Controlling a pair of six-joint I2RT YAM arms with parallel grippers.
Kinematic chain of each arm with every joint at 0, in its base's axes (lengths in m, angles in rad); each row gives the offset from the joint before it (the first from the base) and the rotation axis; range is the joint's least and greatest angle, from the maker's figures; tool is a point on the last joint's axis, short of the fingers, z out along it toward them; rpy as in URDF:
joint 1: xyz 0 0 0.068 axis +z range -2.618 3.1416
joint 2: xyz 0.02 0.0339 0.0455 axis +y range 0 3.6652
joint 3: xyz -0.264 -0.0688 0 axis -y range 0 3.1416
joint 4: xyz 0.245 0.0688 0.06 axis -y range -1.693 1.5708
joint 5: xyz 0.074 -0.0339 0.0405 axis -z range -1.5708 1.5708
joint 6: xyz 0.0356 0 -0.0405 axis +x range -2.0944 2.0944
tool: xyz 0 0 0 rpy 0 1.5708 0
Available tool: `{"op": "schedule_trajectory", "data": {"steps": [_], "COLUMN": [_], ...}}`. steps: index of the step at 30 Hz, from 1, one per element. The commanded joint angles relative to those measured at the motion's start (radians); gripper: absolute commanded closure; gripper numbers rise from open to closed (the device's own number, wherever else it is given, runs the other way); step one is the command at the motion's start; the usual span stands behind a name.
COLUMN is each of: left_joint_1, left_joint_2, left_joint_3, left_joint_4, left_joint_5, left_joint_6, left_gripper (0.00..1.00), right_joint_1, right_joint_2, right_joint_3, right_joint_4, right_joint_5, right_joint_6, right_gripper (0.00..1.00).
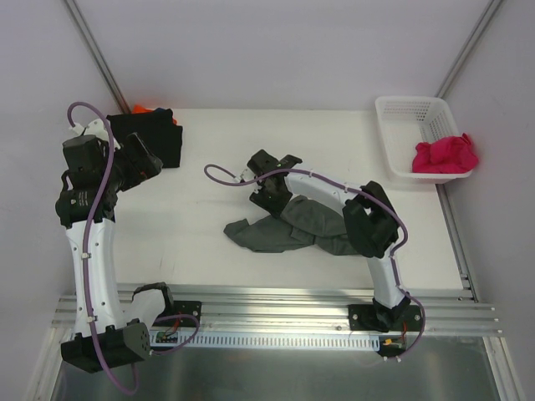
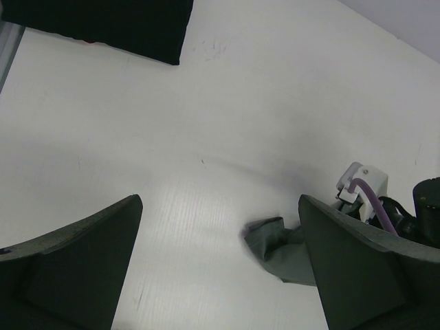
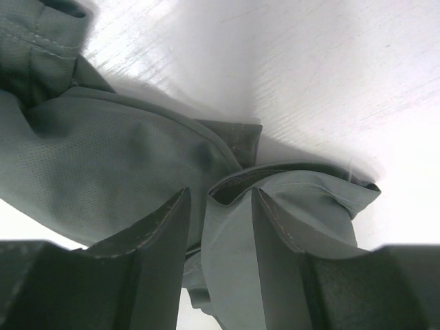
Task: Fold and stack the t-shirts
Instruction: Flatten the tshirt out
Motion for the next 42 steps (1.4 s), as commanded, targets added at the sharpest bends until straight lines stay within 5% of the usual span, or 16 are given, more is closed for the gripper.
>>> {"op": "schedule_trajectory", "data": {"steps": [1,12,16,24,30,42], "left_joint_1": [0.008,0.008,0.007,0.007,-0.004,-0.248], "left_joint_2": [0.002,-0.001,-0.009,0.006,0.141,0.509], "left_joint_3": [0.036,0.025,0.021,-0.025,-0.047,0.163], "left_joint_4": [0.008,0.008,0.007,0.008,-0.012,-0.038], "left_joint_5": [0.035,0.044,0.044,0.061,0.200,0.188], "left_joint_6": [-0.005,-0.012,-0.012,-0.002,0.038,0.121], "left_gripper": [0.01,0.01,0.01,0.02,0.01,0.01], "right_joint_1": [-0.007,-0.010,-0.010,-0.073,-0.194,-0.347], "right_joint_2": [-0.024,-0.042,-0.051,-0.203,-0.385,-0.496], "right_joint_3": [0.023,0.014,0.007,0.072,0.099,0.356], "right_joint_4": [0.015,0.018,0.015,0.013,0.004,-0.140], "right_joint_5": [0.041,0.053,0.050,0.120,0.183,0.225], "right_joint_6": [-0.021,-0.021,-0.022,-0.064,-0.099,-0.056], "right_gripper": [0.57,0.77,0.99,0.99,1.00,0.99]}}
